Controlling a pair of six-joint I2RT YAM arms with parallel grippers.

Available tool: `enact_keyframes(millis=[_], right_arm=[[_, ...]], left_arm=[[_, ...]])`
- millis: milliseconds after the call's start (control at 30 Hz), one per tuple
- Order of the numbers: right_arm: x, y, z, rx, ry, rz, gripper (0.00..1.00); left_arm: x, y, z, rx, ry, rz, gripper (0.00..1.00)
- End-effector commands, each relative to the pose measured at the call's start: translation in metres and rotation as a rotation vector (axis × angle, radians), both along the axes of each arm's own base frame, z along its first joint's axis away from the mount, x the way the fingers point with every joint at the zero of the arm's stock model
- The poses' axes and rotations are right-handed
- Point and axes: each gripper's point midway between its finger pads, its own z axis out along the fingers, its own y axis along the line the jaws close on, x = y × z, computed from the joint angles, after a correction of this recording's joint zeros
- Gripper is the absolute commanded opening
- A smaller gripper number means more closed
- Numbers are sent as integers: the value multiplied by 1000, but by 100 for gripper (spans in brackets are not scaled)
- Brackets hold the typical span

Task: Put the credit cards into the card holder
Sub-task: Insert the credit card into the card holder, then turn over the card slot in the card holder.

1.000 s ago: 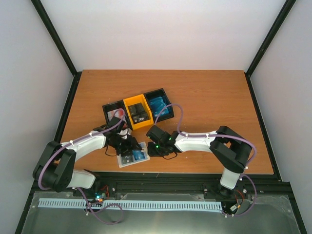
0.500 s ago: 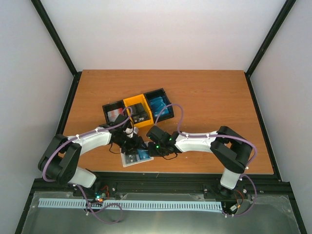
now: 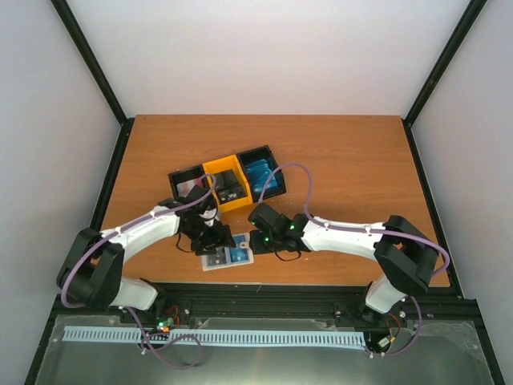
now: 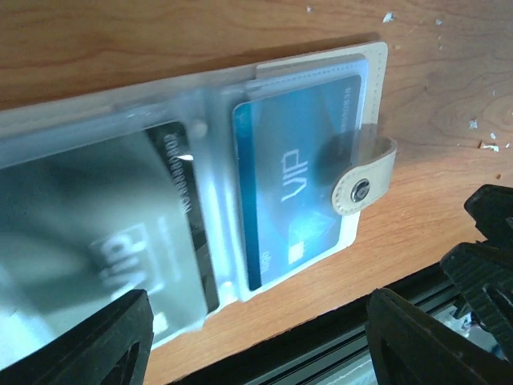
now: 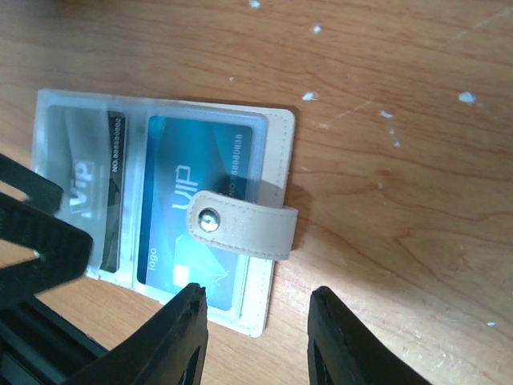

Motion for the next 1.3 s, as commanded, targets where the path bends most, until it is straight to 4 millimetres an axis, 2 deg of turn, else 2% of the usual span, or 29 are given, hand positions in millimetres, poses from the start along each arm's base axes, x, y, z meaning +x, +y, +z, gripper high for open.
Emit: enact_keyframes(millis=[0,67,167,300,367,600,767,1067,1267], right_arm=[[-1,18,19,15,-70,148,36],[-10,36,28,55,-90,246,35],[-23,61,32,92,-79,366,32],[-25,74,17,32,-53,433,25],[-23,76,7,1,-37,432,24],[-17,66,-20,-120,-31,371,24],[-8,55,-34,-224,-53,289,24],[22,24,-29,-358,-130,91,32],[21,30,-30,-300,-92,88,34]], left_arm=[[6,23,19,105,-86,30,73],[7,31,22,108,-109,56,69],[9,27,28,22,-132,70,54],[15,18,28,-65,-147,78,37],[19,15,26,-91,-148,90,33],[24,3,17,-186,-132,134,22],[26,-6,12,-239,-112,129,20],[23,-8,1,-249,-91,119,21],[21,-11,-9,-222,-73,99,21]])
